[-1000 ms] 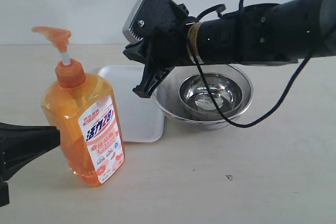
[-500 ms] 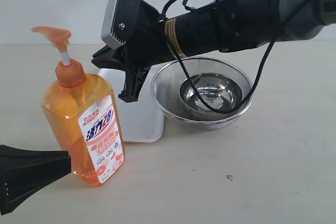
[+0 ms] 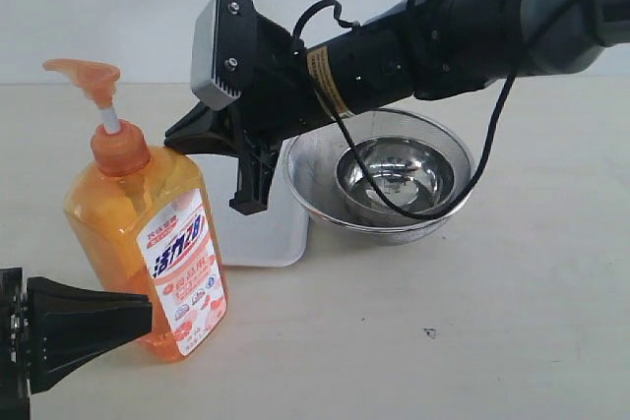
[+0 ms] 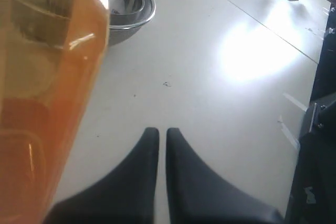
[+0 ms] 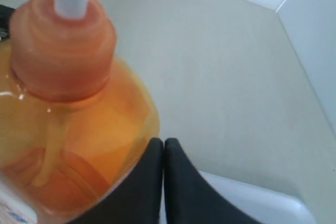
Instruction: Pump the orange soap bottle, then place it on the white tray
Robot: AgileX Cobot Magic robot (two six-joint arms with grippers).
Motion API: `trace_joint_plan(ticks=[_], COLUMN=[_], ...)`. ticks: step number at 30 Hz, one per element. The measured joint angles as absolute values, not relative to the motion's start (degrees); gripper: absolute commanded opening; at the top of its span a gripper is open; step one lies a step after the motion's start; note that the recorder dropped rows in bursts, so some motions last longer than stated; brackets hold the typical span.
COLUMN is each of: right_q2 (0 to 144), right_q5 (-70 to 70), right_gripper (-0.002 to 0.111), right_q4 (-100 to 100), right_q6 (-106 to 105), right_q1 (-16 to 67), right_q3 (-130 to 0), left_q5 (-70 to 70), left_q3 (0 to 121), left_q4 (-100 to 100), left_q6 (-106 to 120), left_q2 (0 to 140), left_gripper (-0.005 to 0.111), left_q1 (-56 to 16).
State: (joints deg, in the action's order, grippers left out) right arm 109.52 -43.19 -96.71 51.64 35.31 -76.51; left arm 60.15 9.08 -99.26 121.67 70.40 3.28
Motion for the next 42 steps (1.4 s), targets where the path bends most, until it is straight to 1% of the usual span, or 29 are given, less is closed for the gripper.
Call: trace_joint_plan(ticks=[11, 16, 20, 21, 24, 26, 27, 28, 29, 30, 32, 34, 42], right_q2=[109.52, 109.52, 107.75, 106.16, 103.71, 102.8, 102.79, 102.79, 102.79, 102.79, 102.79, 102.91, 103.68], right_q5=[-46.9, -42.68, -48.61, -52.7, -61.77, -67.19, -68.29, -68.9, -69.14, -69.14, -66.75, -61.22, -49.45], right_gripper=[0.0, 0.0, 0.0, 0.0, 0.001, 0.015, 0.027, 0.054, 0.066, 0.085, 0.093, 0.093, 0.093], right_q4=[-99.76, -100.21, -100.21, -100.21, -100.21, -100.21, -100.21, -100.21, -100.21, -100.21, -100.21, -100.21, -100.21], right_q6=[56.84, 58.83, 63.52, 64.9, 69.13, 74.42, 76.16, 78.0, 80.32, 81.02, 83.96, 86.8, 87.02], right_q1=[35.31, 34.01, 29.25, 27.48, 26.63, 26.73, 26.73, 26.73, 26.73, 26.73, 27.33, 30.81, 40.26], right_q3=[-76.51, -76.51, -76.51, -76.51, -76.51, -76.51, -76.51, -76.51, -76.51, -76.51, -76.51, -76.51, -76.51], left_q5=[59.53, 65.55, 66.43, 66.52, 66.52, 66.52, 66.52, 66.52, 66.18, 65.92, 64.17, 62.72, 62.59], left_q3=[9.72, 9.82, 9.82, 9.82, 9.82, 9.82, 9.82, 9.82, 9.82, 9.82, 9.82, 9.82, 9.82], left_q4=[-99.48, -96.72, -92.9, -92.47, -92.24, -91.34, -90.93, -90.54, -89.55, -89.13, -88.18, -87.95, -87.7], left_q6=[121.67, 121.67, 120.86, 120.59, 119.24, 117.5, 116.74, 116.05, 114.57, 113.76, 111.59, 109.42, 107.67], left_q2=[70.93, 70.33, 68.47, 67.6, 65.55, 63.78, 63.09, 62.24, 60.8, 60.18, 57.81, 55.22, 52.52], left_gripper=[0.005, 0.005, 0.005, 0.005, 0.005, 0.005, 0.005, 0.005, 0.005, 0.005, 0.005, 0.005, 0.005], left_q1=[3.28, 3.28, 3.28, 3.28, 3.28, 3.28, 3.28, 3.28, 3.28, 3.28, 3.28, 3.28, 3.28])
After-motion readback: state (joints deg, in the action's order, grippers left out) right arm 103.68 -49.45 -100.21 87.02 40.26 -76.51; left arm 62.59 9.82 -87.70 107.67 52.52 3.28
